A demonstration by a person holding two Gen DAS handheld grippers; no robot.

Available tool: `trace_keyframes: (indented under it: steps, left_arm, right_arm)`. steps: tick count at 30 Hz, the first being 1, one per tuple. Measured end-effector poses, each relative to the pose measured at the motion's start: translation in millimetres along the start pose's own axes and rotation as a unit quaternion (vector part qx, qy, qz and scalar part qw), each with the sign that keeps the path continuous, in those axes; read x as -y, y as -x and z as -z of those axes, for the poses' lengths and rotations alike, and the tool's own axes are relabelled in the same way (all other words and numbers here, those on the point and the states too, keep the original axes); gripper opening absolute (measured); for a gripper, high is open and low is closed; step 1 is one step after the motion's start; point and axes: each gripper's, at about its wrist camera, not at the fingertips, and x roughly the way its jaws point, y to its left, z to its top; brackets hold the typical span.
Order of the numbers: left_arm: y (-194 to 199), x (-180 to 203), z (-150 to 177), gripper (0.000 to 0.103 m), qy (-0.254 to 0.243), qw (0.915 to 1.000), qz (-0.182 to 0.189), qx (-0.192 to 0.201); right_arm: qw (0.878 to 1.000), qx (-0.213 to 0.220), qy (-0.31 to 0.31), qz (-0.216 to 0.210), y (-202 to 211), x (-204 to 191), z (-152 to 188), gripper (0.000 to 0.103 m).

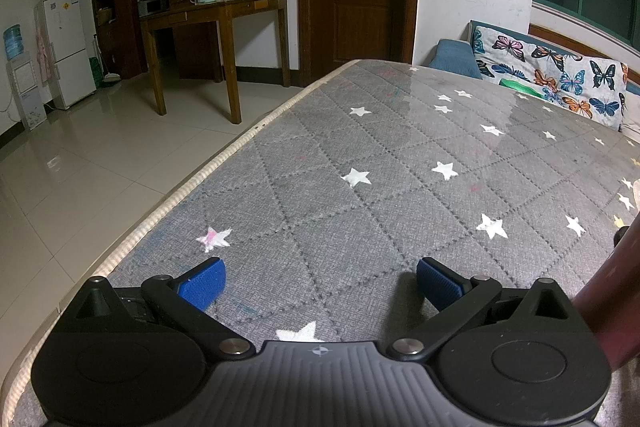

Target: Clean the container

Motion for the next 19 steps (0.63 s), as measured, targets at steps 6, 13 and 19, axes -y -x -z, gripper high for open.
trace_keyframes:
  steps: [6,13,19]
  left_arm:
    - [0.0,-0.2,0.1,0.103,0.0,1.0,0.0,0.0]
    - [0.2,-1.0,-0.1,0.103,0.0,1.0,0.0,0.0]
    - [0.4,-1.0,-0.2,0.103,0.0,1.0,0.0,0.0]
  right_arm:
    - [1.0,0.0,-0.001,-0.001,0.8,0.4,0.0,0.015]
    - [1.0,0.0,-0.003,-0.003,0.8,2.2,-0.7,0.015]
    - [1.0,0.0,-0.006,-0.005,0.7,3.9,-0.9,0.015]
